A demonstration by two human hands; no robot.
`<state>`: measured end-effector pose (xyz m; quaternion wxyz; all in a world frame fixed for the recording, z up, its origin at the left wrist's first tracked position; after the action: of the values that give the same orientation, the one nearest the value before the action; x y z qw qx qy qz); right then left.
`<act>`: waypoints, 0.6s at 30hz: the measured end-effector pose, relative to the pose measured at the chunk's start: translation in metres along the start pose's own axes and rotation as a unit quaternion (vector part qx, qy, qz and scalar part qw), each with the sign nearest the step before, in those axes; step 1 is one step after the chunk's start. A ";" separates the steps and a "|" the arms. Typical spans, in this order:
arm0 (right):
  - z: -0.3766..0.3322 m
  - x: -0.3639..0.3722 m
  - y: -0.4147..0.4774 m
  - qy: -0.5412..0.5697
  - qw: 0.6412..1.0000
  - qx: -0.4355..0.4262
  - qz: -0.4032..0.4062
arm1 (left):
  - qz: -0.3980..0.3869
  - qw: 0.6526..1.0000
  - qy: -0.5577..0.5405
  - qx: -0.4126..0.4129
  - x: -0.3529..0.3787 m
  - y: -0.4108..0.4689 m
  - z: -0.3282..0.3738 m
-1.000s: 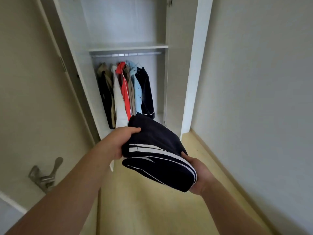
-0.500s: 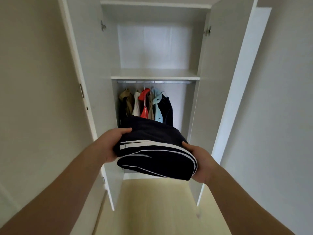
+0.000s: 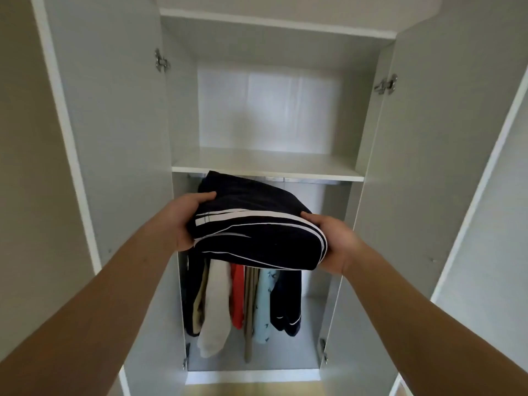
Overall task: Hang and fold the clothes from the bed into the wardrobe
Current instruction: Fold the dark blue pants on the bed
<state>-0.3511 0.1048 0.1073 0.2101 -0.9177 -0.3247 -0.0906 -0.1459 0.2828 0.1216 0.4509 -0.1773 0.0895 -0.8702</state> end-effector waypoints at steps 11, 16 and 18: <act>-0.105 0.079 0.215 -0.012 0.999 -0.038 -0.032 | 0.013 1.000 -0.003 0.003 0.028 0.203 0.109; -0.146 0.103 0.313 -0.003 0.996 -0.042 -0.078 | 0.026 0.999 -0.026 0.037 0.043 0.288 0.142; -0.162 0.114 0.351 -0.013 0.995 -0.041 -0.089 | 0.036 0.998 -0.025 0.043 0.048 0.319 0.157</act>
<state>-0.0450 -0.1497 0.1724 0.1589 -0.8942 -0.4038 -0.1104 0.1299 0.0604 0.1766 0.4916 -0.1763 0.0471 -0.8515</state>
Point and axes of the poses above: each hand's wrist, its own y-axis towards the middle knuckle, its own x-axis out of the palm, z = x × y, the point moved 1 cm from there along y, towards the middle knuckle, and after that the axes turned 11 degrees about z, right-handed, at the moved point
